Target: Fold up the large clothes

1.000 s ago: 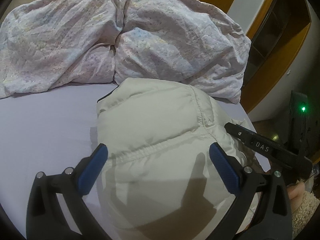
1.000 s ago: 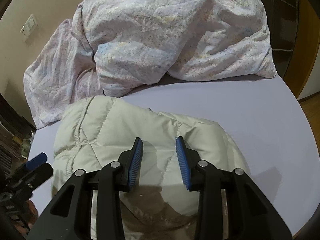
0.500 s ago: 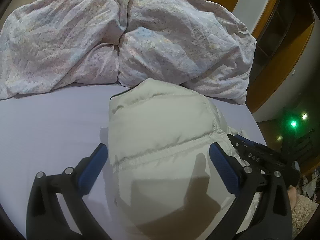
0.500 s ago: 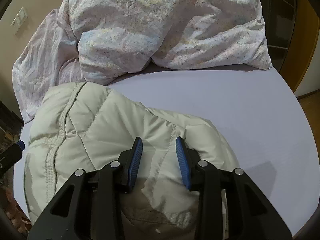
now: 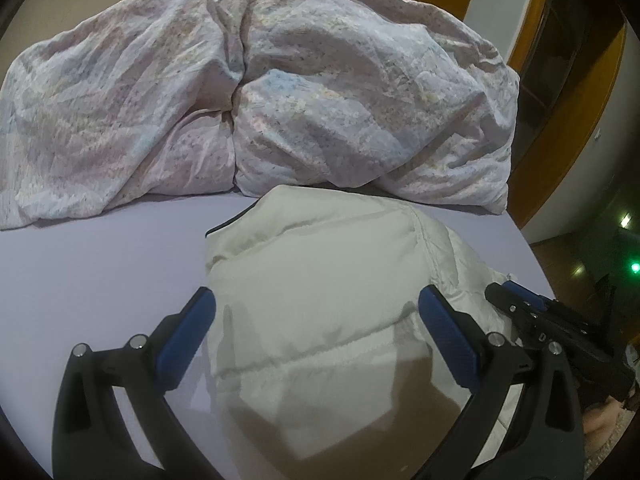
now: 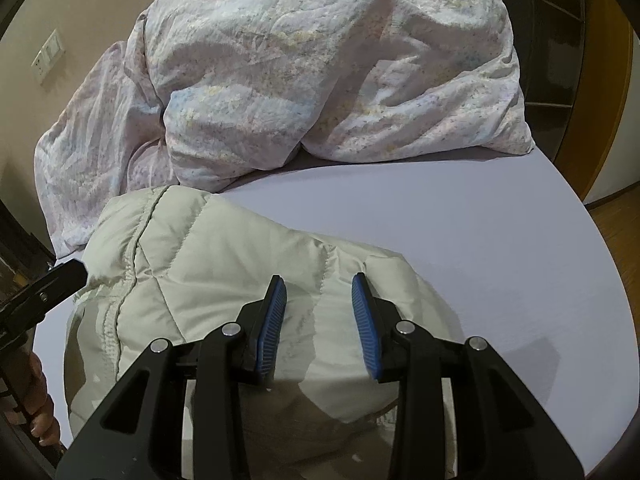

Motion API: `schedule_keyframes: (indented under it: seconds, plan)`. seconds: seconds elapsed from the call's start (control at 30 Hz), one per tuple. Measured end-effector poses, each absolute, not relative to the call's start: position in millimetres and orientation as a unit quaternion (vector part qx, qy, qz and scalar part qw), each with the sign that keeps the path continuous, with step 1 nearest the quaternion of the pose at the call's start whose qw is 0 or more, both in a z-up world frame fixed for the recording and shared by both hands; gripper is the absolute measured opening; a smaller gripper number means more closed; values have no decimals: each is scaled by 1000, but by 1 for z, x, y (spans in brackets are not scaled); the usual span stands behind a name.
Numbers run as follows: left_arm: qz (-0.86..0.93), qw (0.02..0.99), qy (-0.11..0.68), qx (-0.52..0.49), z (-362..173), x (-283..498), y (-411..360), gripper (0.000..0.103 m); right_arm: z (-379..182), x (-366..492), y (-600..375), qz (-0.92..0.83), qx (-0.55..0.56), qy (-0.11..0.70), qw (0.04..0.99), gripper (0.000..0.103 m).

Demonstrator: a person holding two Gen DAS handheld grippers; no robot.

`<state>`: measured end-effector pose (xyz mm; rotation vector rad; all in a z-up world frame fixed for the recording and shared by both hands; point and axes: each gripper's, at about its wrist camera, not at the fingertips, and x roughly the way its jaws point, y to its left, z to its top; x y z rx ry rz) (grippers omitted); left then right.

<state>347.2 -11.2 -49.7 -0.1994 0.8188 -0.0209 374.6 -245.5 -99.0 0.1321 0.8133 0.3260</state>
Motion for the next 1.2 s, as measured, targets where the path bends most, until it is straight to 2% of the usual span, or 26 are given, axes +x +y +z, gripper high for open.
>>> schedule_keyframes:
  seconds: [1.2]
  plan:
    - [32, 914, 394, -88, -110, 370, -20, 101, -132, 392, -238, 170, 53, 397, 900, 39]
